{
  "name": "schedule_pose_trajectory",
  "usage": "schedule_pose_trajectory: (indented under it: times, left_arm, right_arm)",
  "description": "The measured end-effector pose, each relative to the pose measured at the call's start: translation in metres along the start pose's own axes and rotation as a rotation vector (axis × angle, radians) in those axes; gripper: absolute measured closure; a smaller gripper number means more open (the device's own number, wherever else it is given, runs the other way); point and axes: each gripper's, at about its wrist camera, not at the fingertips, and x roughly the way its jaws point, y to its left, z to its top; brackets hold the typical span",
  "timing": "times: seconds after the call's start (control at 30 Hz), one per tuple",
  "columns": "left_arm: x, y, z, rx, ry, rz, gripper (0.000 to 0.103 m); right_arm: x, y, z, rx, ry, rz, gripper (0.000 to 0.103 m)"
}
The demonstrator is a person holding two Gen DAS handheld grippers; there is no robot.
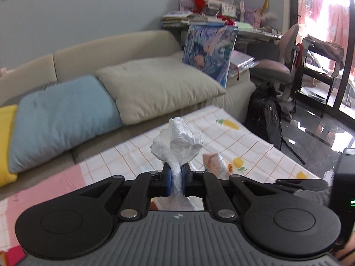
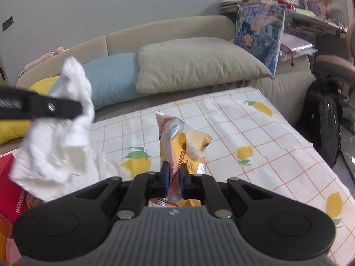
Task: Organize soft objects
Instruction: 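Lift the snack bag and white bag with both tools toward the bin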
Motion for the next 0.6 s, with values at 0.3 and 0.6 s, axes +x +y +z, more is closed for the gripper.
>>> schedule_pose_trajectory:
  times: [0.3, 0.6]
  left_arm:
    - [-0.102, 0.005, -0.007, 0.024, -0.033, -0.016, 0.094]
    - [-0.156, 0.029, -0.058, -0.159, 0.111, -0.096, 0.093]
  right_arm:
    - [-0.076, 0.062, 0.002, -0.109, -0.092, 0.108, 0.096]
    - [-0.135, 0.087, -0.039, -0.142, -0.008, 0.141, 0.096]
